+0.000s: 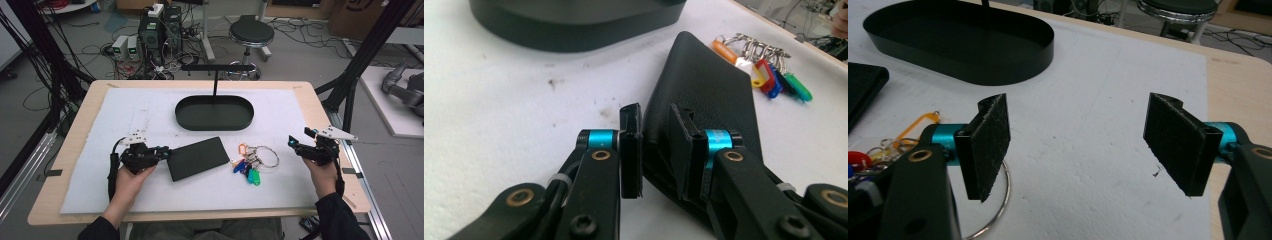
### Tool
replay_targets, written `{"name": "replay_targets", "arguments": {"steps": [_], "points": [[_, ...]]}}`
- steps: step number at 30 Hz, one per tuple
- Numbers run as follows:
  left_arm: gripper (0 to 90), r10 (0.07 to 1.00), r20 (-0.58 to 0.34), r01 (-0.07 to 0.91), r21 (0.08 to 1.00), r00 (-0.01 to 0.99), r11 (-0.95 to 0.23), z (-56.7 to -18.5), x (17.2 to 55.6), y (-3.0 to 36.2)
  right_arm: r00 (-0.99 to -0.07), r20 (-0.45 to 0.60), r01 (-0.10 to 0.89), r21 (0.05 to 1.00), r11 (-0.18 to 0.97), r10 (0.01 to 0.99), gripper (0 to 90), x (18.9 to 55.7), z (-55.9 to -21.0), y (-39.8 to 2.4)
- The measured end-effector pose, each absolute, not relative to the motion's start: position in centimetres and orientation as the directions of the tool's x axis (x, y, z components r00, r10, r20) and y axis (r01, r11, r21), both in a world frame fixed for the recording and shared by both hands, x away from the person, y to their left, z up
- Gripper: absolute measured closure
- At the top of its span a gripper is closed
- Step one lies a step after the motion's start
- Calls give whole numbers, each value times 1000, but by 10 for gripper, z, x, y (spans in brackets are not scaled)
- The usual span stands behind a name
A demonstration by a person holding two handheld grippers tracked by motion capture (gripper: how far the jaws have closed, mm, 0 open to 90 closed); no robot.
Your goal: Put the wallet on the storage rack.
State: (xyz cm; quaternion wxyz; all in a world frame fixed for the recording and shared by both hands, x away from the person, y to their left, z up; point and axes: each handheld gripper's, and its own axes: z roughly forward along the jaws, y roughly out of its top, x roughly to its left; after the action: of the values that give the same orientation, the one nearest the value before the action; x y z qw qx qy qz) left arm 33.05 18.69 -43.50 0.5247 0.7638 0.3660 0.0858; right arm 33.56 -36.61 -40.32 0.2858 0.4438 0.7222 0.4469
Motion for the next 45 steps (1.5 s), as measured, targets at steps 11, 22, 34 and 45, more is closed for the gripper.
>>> {"name": "replay_targets", "arguments": {"steps": [11,22,34,45], "points": [[770,578,-59,242,939,814,-245,-415,313,181,-569,21,308,932,189,822,271,347,-396,-335],[773,496,65,93,953,866,-287,-406,298,176,-778,39,239,941,238,627,272,362,-399,-282],[778,405,129,8,947,905,-321,-404,290,175,-923,27,193,896,400,385,342,382,-409,-223],[764,364,128,3,941,923,-337,-408,288,178,-973,-15,108,853,510,232,525,378,-419,-203]]}}
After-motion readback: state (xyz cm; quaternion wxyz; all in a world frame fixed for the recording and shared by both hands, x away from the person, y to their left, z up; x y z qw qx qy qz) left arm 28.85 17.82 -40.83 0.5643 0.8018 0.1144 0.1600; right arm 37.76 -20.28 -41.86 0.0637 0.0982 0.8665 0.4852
